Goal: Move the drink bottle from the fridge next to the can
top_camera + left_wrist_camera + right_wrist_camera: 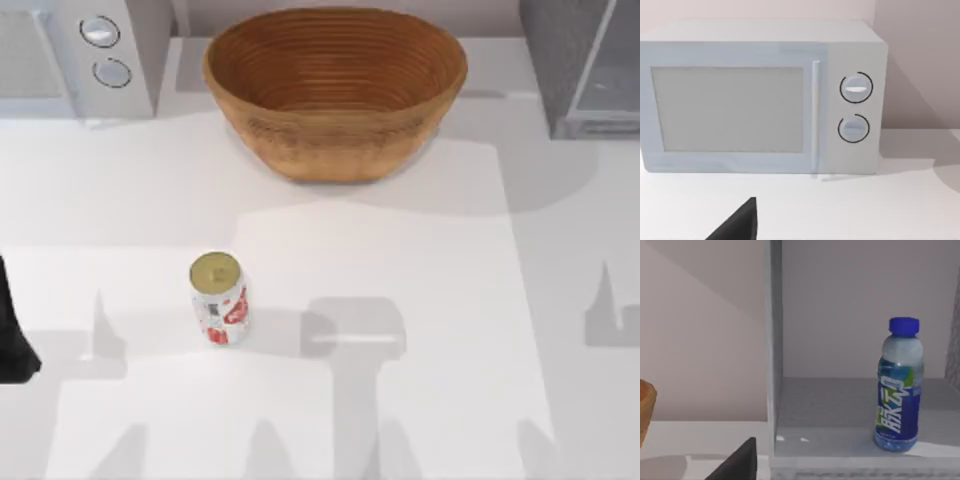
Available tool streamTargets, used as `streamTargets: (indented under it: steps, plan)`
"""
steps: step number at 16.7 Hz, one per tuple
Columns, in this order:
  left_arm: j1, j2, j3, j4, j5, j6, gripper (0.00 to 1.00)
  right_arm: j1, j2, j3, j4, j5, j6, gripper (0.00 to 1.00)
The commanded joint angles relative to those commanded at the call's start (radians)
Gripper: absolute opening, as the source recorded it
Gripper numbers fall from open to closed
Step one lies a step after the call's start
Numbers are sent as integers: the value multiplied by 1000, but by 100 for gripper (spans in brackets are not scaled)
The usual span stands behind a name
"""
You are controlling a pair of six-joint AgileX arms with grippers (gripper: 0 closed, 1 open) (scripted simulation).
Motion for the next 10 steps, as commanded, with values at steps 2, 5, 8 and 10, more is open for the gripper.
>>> streamTargets:
  steps: [2,5,8,10]
  plan:
    - [0,0,0,0,0,0,100,-22,158,77,104,-20,2,100]
    - [0,0,0,0,0,0,100,-58,468,208,280,-55,4,100]
    - [0,0,0,0,0,0,100,-97,829,345,466,-92,4,100]
    - [0,0,0,0,0,0,100,-124,1076,436,588,-117,4,100]
